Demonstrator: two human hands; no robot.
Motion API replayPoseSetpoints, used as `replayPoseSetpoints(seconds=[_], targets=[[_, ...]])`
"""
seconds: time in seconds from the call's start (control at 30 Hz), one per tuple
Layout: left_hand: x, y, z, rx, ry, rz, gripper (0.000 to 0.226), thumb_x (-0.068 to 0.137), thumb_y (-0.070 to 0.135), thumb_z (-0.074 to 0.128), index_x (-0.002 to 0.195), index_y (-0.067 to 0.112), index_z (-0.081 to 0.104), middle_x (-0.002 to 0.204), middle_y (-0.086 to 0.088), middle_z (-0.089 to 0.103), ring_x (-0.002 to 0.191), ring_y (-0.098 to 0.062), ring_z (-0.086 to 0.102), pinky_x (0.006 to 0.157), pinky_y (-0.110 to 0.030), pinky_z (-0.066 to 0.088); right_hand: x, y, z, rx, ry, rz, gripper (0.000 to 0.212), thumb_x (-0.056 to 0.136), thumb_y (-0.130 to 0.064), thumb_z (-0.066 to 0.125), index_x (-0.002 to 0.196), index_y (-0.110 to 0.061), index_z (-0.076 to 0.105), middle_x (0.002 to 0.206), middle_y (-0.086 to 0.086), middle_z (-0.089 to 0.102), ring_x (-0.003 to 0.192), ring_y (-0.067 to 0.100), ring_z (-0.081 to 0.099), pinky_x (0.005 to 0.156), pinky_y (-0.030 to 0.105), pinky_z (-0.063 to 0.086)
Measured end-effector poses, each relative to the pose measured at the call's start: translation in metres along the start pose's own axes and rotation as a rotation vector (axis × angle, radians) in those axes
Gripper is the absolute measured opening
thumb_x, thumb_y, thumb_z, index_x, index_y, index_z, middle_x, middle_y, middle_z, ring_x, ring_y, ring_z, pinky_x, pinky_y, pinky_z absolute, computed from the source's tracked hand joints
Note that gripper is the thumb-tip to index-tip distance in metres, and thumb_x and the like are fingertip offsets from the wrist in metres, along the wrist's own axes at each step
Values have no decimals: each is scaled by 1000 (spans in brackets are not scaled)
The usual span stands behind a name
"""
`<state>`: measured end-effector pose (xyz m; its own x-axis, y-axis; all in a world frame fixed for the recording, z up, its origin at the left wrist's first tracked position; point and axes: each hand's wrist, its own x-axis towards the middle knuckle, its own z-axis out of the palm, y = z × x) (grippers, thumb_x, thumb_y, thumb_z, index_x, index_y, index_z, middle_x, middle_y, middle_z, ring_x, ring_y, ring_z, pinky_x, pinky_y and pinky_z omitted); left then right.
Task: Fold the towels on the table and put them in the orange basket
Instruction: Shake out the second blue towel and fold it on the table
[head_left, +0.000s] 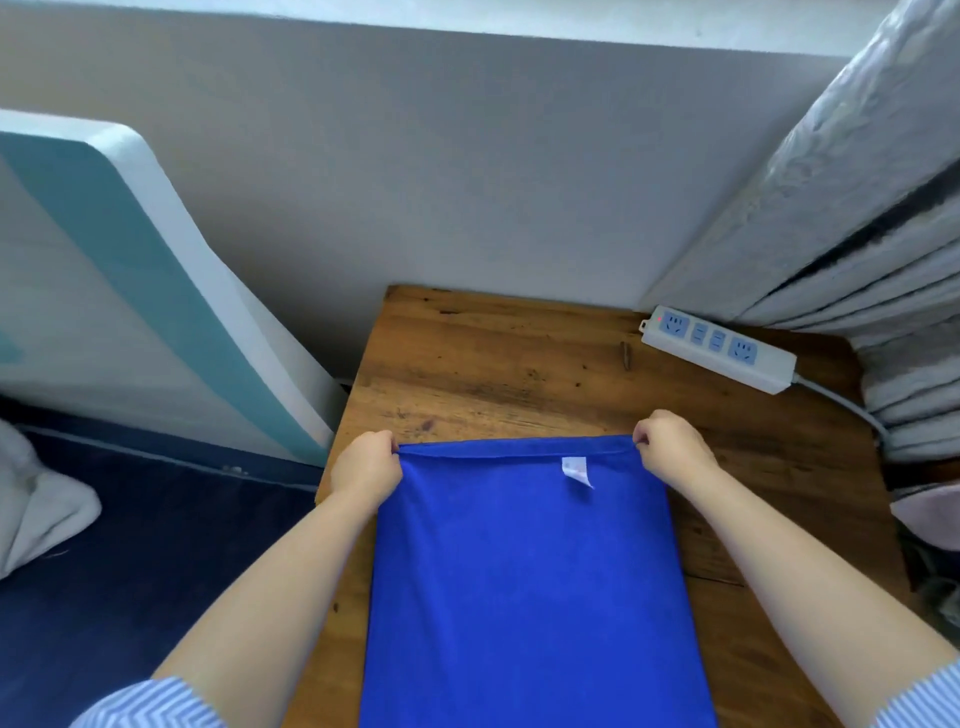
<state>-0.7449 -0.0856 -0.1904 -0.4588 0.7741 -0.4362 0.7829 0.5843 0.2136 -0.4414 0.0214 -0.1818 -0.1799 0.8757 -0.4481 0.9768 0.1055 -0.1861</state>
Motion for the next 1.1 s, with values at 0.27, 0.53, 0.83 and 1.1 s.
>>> replayPoseSetpoints(seconds=[0.27,0.53,0.83,1.1], targets=[[25,-10,21,92,-49,48,23,93,14,43,106,3,59,116,-15,48,112,-30,44,91,-37,42,18,4,15,-56,-89,-91,23,85,-8,54,105,-6,65,124,9,50,117,24,43,93,32,44],[36,-15,15,6,-182,216,7,91,13,48,89,10,54,104,-12,54,93,-22,48,79,-28,38,24,6,7,-135,-222,-112,16,81,-2,53,91,-6,65,115,9,48,105,24,46,85,32,47],[28,-23,14,80,-150,268,8,96,17,39,88,17,40,96,-9,62,84,-24,55,65,-31,39,28,2,6,-200,-188,-142,11,87,-4,48,79,-12,49,104,9,48,88,22,49,74,32,45],[20,-26,14,182,-116,266,18,94,13,37,111,13,42,100,-7,63,79,-22,56,60,-31,40,25,-6,15,-338,-118,-203,18,85,-6,46,97,-6,59,104,9,52,103,24,46,73,26,37]])
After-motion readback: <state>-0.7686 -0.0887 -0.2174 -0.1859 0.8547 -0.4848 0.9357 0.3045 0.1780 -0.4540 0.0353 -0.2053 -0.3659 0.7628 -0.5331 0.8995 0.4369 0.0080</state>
